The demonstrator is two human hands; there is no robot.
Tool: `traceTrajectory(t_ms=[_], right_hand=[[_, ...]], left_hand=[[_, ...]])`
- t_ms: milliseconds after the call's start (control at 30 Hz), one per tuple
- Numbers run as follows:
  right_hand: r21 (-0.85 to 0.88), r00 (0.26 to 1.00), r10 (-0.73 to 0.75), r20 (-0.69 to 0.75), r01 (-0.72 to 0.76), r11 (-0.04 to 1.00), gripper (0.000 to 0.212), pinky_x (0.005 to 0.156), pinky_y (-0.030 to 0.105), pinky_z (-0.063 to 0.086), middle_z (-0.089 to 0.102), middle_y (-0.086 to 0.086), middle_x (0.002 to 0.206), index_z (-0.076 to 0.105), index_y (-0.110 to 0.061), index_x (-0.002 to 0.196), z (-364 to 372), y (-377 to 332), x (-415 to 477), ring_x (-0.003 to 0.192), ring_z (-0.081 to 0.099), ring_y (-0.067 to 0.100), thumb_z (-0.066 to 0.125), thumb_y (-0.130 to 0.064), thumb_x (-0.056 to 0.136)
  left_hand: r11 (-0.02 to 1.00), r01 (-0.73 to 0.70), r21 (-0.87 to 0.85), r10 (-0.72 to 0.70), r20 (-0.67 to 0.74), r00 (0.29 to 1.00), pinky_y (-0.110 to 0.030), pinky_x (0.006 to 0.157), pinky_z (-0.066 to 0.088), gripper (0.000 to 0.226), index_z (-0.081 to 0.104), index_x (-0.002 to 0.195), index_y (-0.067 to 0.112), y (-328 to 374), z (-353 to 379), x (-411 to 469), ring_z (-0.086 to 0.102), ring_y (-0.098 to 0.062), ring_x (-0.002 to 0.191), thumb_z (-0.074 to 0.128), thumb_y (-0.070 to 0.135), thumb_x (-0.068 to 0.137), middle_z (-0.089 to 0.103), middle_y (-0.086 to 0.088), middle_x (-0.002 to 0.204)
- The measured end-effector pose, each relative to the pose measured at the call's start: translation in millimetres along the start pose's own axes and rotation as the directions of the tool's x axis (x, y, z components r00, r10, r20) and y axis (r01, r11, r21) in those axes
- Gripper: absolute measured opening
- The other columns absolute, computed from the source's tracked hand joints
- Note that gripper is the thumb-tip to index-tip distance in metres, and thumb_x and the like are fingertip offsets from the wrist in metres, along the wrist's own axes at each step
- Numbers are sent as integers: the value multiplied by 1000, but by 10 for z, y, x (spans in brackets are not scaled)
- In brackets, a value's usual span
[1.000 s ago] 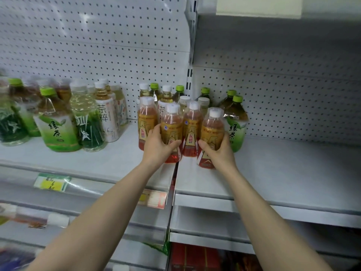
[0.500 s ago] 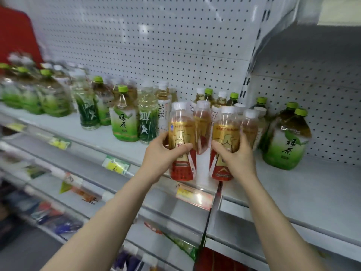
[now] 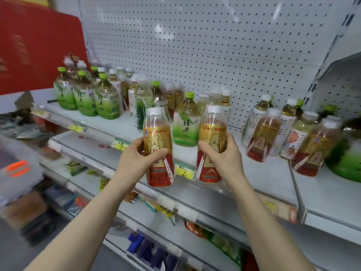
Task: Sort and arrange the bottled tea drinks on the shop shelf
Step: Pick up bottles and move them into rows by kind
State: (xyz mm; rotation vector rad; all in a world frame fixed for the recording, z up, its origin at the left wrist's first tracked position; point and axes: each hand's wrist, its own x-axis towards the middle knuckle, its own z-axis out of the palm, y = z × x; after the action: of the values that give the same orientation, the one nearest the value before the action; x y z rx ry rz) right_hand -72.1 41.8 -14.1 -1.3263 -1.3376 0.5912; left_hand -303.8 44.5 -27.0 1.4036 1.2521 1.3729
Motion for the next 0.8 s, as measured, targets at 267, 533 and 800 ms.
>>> traceTrajectory(t_ms=[267, 533, 800], right_hand=[[21, 999, -1, 35, 0, 1000, 51, 77, 25, 53, 68, -12, 103, 55, -29, 121, 1119, -286, 58, 91, 67, 5, 79, -40, 78], [-5, 999, -30, 30, 30, 1000, 49, 77, 26, 53, 67, -15, 101, 54, -29, 118, 2074, -367, 546, 91, 66, 3, 79, -42, 78], [-43, 997, -78, 1, 78, 996, 54, 76, 17, 50, 65, -18, 103, 52, -30, 122, 2965, -451, 1136, 93, 63, -4, 79, -44, 76]], left_hand=[[999, 24, -36, -23, 18, 1000, -40, 84, 59, 72, 65, 115, 21, -239, -996, 347, 73, -14, 91, 82, 50, 51, 76, 0, 101], [998, 4, -55, -4, -8, 1000, -36, 84, 58, 70, 64, 112, 23, -510, -1612, 1187, 72, -15, 96, 81, 50, 50, 75, 0, 104], [998, -62, -22, 62, 8, 998, -29, 83, 57, 75, 62, 116, 21, -701, -2096, 2158, 70, -10, 97, 80, 50, 49, 73, 4, 106]])
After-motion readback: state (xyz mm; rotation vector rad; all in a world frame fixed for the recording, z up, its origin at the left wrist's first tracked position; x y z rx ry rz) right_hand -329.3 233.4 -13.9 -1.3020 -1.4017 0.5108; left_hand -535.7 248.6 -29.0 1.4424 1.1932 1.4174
